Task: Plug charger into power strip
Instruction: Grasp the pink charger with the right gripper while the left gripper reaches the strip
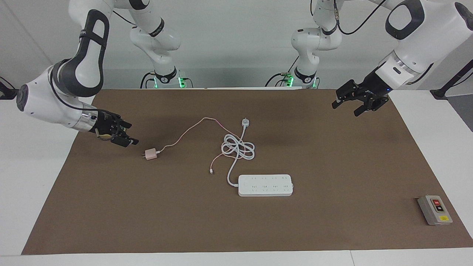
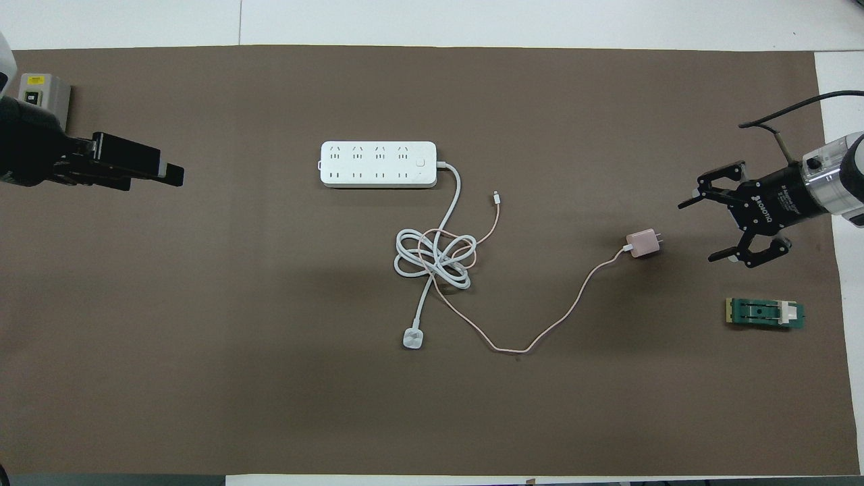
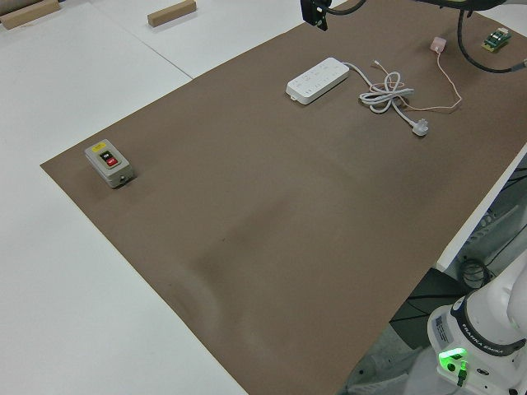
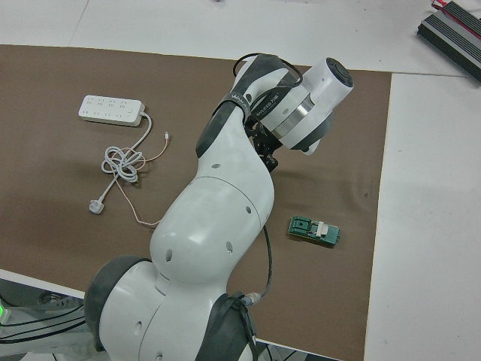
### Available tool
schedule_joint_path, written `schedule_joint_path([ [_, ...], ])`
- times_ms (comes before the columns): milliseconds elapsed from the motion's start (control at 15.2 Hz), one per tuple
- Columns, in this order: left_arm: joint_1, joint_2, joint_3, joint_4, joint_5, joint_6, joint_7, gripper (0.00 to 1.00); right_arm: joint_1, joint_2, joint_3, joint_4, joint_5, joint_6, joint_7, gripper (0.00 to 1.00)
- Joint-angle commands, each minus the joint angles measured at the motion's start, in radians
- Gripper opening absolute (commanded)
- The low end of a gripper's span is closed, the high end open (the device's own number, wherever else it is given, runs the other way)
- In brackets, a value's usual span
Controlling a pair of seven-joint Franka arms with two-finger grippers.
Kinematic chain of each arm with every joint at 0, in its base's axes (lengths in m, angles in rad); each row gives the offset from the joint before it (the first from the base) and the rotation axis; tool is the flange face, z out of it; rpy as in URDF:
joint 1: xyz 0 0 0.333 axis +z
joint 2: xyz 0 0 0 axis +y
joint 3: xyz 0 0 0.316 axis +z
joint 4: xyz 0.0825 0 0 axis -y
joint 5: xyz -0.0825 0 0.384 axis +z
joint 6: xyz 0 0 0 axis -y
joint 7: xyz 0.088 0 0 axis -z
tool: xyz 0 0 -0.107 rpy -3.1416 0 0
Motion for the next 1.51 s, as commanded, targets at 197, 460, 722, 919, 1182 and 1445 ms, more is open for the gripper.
schedule_joint_path([
  [197, -0.002, 0.071, 0.009, 0.003, -0.157, -0.006, 0.007, 1.00, -0.023, 0.080, 0.011, -0.017, 0.068, 0.038, 0.067, 1.00],
  [460, 0.021, 0.098, 0.012, 0.000, -0.213, -0.041, 0.045, 1.00, -0.009, 0.102, 0.011, -0.031, 0.065, 0.060, 0.058, 1.00],
  [722, 0.091, 0.165, 0.012, -0.009, -0.322, -0.131, 0.235, 1.00, -0.008, 0.122, 0.011, -0.031, 0.065, 0.094, 0.003, 1.00],
  [919, 0.128, 0.208, 0.010, -0.012, -0.360, -0.141, 0.288, 1.00, -0.024, 0.169, 0.011, -0.026, 0.067, 0.092, -0.082, 1.00],
  [1182, 0.182, 0.283, 0.012, -0.032, -0.530, -0.219, 0.289, 1.00, -0.024, 0.170, 0.011, -0.026, 0.078, 0.084, -0.083, 1.00],
  [1445, 0.177, 0.335, 0.009, -0.035, -0.662, -0.219, 0.295, 1.00, -0.020, 0.170, 0.011, -0.032, 0.105, 0.092, -0.084, 1.00],
])
